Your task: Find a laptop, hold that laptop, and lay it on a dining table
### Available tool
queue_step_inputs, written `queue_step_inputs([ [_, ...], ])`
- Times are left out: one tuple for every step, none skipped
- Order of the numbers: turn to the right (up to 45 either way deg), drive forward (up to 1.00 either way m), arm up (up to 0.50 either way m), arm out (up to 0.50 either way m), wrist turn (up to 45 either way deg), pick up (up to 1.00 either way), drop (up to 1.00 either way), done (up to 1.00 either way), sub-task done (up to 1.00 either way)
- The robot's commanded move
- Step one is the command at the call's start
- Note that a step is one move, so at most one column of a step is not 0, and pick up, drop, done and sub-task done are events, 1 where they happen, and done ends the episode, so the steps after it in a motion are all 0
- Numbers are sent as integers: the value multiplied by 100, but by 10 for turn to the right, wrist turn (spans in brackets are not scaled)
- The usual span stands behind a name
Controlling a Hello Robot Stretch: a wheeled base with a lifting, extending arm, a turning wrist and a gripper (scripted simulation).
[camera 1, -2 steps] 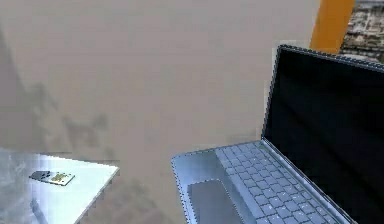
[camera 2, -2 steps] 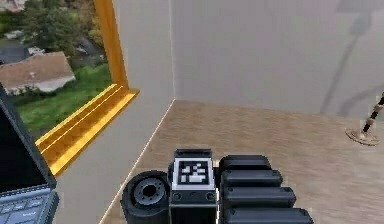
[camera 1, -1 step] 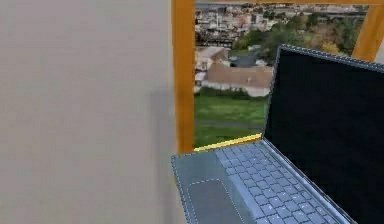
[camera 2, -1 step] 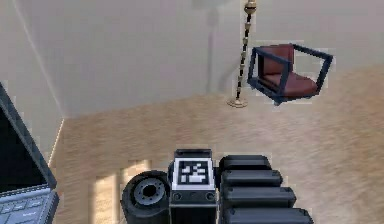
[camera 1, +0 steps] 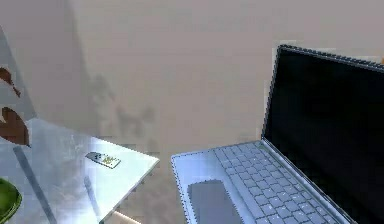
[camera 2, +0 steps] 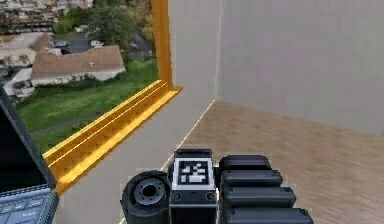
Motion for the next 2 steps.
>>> queue_step_inputs([
  [-450, 0, 0, 0, 0, 0, 0, 0, 0],
  [-270, 0, 0, 0, 0, 0, 0, 0, 0],
])
